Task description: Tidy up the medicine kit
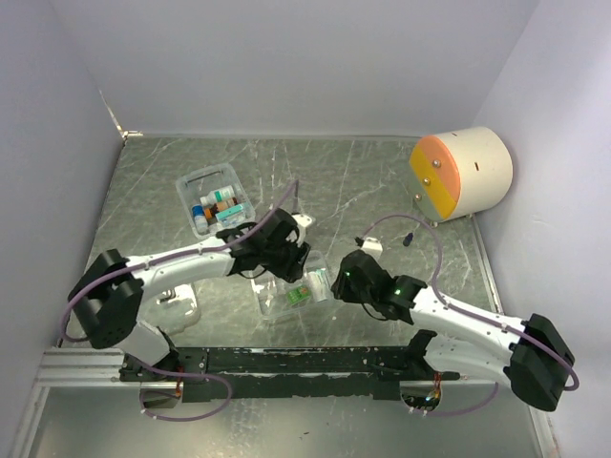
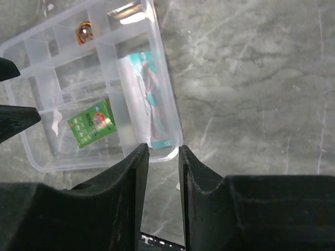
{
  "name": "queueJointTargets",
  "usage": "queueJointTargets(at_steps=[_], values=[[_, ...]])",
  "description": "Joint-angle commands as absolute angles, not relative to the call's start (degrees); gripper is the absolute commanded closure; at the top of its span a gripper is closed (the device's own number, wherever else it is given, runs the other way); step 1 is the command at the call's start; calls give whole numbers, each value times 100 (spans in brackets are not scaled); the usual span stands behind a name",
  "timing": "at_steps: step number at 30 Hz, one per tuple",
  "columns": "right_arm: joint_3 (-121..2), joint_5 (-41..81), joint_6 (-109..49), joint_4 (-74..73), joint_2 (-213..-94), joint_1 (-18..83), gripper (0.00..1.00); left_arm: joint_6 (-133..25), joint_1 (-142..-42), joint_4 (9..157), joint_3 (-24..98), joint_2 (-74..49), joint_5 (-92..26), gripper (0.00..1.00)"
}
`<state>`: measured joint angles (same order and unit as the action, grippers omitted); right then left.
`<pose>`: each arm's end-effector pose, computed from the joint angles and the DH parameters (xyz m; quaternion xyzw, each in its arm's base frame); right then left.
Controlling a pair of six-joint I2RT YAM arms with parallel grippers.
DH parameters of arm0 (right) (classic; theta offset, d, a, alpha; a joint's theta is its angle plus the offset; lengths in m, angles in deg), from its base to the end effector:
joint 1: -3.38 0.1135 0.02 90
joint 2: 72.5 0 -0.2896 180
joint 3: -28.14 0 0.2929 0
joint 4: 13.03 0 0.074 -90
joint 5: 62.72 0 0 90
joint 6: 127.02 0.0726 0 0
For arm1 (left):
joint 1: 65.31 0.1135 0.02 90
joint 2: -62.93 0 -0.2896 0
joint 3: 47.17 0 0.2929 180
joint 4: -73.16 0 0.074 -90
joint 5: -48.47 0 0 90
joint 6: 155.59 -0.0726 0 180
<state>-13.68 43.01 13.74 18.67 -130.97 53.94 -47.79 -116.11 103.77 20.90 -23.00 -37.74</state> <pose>0.1707 0.1765 0.1689 0.0503 0.9258 0.1913 0.3222 0.2335 -0.2939 0.2029 0.2767 0.8927 -0.2252 0.2753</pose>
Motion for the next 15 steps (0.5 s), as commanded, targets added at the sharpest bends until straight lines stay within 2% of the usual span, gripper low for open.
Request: queueJointTargets(at_steps=[1, 6, 10, 15], values=[[-1070, 4360, 2069, 1918, -12723, 5366, 70, -5496, -11890, 10950, 2482, -2754, -4078, 42], [-528, 4100, 2460, 1350, -12555, 5366, 70, -5887, -11977, 11008, 2553, -3153, -3722, 50], [-529, 4134, 2587, 1336, -12726, 5370, 70, -6093, -12016, 11163, 2610, -3408, -3961, 47], [-498, 4243, 2640, 1375, -12570, 5370, 70, -6135, -12023, 11198, 2835, -3568, -4078, 48]])
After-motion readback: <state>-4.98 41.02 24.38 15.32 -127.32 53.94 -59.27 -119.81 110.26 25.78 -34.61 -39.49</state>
